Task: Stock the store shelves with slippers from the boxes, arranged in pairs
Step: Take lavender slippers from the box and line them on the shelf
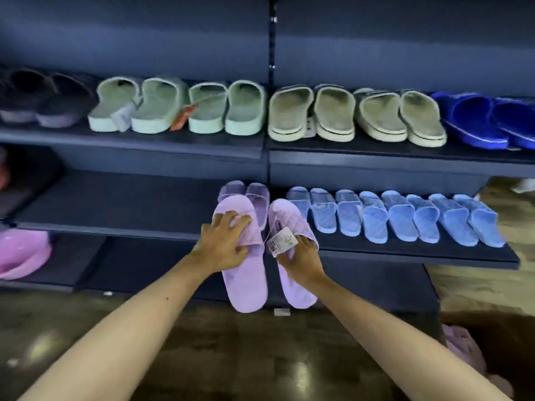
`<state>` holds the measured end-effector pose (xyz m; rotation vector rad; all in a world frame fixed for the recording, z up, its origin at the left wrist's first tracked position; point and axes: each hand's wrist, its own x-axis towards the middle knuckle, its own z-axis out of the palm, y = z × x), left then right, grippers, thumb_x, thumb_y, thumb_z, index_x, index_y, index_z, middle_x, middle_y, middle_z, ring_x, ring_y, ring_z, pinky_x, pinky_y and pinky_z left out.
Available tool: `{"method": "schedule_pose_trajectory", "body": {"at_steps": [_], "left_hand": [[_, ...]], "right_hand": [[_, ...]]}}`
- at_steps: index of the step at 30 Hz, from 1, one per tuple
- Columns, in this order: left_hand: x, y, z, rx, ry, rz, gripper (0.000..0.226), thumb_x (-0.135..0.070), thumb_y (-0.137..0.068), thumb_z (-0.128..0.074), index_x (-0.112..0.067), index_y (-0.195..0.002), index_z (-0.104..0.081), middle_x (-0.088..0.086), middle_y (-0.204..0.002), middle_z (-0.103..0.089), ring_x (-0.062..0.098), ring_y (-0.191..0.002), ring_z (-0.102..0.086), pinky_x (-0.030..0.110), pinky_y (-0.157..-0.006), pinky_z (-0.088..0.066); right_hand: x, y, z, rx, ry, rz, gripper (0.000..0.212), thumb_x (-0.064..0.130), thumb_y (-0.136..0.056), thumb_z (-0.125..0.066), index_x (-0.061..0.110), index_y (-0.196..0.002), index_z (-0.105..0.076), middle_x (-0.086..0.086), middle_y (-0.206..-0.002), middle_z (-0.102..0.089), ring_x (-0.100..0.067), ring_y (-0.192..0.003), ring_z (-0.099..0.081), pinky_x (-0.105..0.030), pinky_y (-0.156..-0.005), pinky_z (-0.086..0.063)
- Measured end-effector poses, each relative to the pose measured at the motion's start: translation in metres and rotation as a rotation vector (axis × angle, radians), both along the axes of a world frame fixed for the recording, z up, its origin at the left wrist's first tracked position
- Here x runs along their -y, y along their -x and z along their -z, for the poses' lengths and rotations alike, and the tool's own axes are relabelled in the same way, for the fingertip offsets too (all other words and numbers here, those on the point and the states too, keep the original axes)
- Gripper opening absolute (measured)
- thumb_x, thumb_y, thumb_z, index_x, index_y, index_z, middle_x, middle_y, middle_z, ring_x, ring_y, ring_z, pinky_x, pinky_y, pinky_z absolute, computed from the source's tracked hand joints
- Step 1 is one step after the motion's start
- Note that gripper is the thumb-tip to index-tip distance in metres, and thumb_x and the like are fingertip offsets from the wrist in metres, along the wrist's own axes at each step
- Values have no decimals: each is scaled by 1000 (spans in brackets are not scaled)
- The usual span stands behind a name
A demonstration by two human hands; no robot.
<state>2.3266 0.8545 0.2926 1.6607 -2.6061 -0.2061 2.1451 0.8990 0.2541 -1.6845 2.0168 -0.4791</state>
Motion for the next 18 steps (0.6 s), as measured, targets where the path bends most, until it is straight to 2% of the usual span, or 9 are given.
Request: {"method": "schedule_pose_trajectory", "body": {"at_steps": [6,13,18], "left_hand": [[30,-118,23,44,-71,-136,62,-47,-83,-56,-29,-137,-33,1,-145,-28,30,-132,-24,47,-102,-29],[100,-177,41,5,-158,-128,65,-50,-84,-55,-25,-139,-31,3,-147,-29,31,-133,-24,51,-104,-28],[141,-207,76,51,-214,-67,63,-39,-86,-56,-28,-142,-30,2,-149,-23,28,-135,-20,48,-104,-31]], "right_hand": [[46,-124,7,25,-57,43,45,30,-86,-56,13,-127,-47,-5,-138,-45,-25,-132,-34,-39,-110,-27],[115,-181,36,10,-124,11,49,27,-86,-55,11,-131,-42,-7,-140,-42,-26,-134,-30,-38,-113,-22],[164,-216,63,34,-141,69,43,23,-87,-52,10,-127,-47,-7,-139,-42,-27,-132,-29,-41,-110,-25]]}}
